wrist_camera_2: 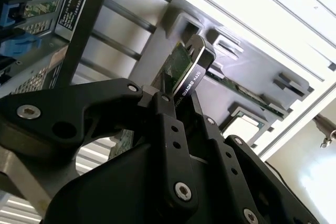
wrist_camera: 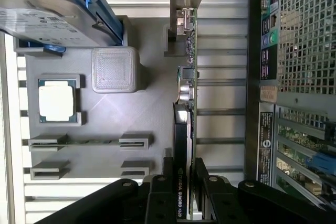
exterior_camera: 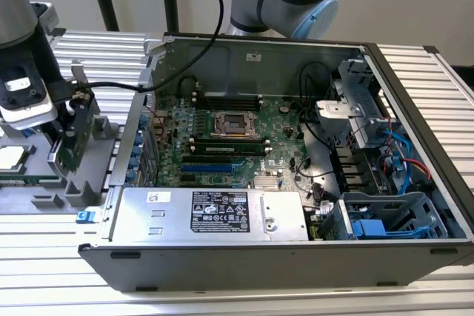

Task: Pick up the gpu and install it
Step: 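Pick up the gpu and move the gpu toward the slot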

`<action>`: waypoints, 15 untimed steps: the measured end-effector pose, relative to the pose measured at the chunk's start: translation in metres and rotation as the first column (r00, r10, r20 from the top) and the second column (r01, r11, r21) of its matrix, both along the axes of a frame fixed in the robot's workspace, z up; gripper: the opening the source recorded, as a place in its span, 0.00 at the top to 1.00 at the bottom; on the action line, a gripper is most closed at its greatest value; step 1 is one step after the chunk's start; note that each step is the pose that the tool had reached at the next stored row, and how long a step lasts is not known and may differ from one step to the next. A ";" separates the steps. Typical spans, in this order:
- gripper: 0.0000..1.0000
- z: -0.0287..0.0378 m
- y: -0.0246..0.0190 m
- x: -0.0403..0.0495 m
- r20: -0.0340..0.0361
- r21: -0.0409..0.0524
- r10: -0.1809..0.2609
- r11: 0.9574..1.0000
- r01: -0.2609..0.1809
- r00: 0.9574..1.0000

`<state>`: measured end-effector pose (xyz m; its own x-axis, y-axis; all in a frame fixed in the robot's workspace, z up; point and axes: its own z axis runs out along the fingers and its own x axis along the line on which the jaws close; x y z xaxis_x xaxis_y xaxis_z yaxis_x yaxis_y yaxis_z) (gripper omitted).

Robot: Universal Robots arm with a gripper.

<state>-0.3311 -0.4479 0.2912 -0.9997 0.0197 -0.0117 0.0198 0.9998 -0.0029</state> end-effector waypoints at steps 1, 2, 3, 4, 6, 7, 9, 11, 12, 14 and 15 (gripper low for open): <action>1.00 0.0010 0.0000 0.0000 0.000 0.000 0.000 1.000 0.000 1.000; 1.00 0.0020 0.0000 0.0000 0.000 0.000 0.000 1.000 0.000 1.000; 1.00 0.0029 0.0000 0.0000 0.000 0.000 0.000 1.000 0.000 1.000; 1.00 0.0039 0.0000 0.0001 0.000 0.000 0.000 1.000 0.000 1.000; 1.00 0.0059 0.0000 0.0001 0.000 0.000 0.000 1.000 0.000 1.000; 1.00 0.0069 0.0000 0.0001 0.000 0.000 0.000 1.000 0.000 1.000; 1.00 0.0088 0.0000 0.0000 0.000 0.000 0.000 1.000 0.000 1.000; 1.00 0.0108 0.0000 0.0000 0.000 0.000 0.000 1.000 0.000 1.000; 1.00 0.0117 0.0000 -0.0001 0.000 0.000 0.000 1.000 0.000 1.000; 1.00 0.0136 0.0000 0.0000 0.000 0.000 0.000 1.000 0.000 1.000; 1.00 0.0145 0.0000 0.0000 0.000 0.000 0.000 1.000 0.000 1.000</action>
<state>-0.3311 -0.4479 0.3057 -0.9997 0.0198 -0.0118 0.0198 0.9998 -0.0029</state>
